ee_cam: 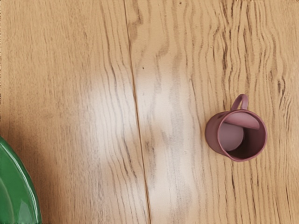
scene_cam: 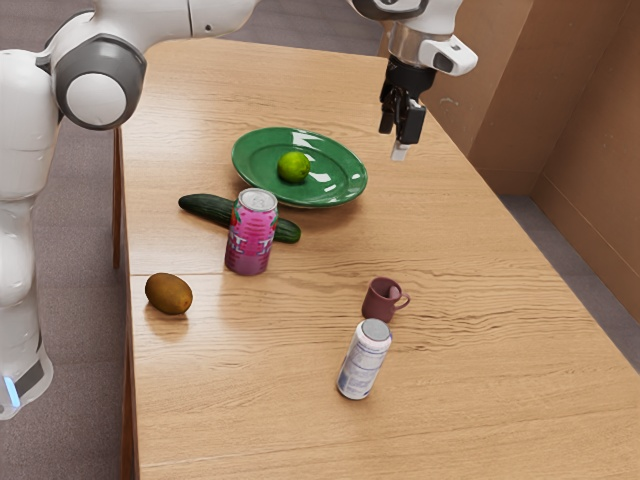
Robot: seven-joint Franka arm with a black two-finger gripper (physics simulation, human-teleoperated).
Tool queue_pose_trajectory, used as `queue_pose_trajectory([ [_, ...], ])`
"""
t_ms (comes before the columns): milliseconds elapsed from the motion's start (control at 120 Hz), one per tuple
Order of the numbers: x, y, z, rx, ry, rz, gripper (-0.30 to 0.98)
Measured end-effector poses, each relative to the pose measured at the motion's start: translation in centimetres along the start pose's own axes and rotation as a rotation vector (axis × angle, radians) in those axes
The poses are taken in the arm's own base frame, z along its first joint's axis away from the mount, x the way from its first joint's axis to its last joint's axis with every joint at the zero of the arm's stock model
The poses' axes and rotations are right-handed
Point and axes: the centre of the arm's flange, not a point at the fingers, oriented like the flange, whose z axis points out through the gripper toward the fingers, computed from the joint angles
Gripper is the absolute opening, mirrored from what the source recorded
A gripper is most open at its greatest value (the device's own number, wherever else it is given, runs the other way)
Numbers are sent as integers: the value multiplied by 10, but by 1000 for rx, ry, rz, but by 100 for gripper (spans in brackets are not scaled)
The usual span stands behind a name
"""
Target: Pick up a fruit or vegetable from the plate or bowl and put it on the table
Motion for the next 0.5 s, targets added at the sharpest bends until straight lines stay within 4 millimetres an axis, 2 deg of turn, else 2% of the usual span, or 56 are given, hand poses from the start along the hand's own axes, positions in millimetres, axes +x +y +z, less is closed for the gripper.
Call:
queue_pose_trajectory([
  [283, 3, -2, 3, -3, -5, -26, 69],
  [317, 0, -3, -15, -2, 26, -30, 69],
  [367, -16, -1, -69, 6, 117, -35, 69],
  [408, -33, 1, -98, 11, 151, -39, 69],
  [450, -48, 4, -117, 18, 163, -43, 69],
  [500, -59, 6, -127, 23, 158, -48, 69],
])
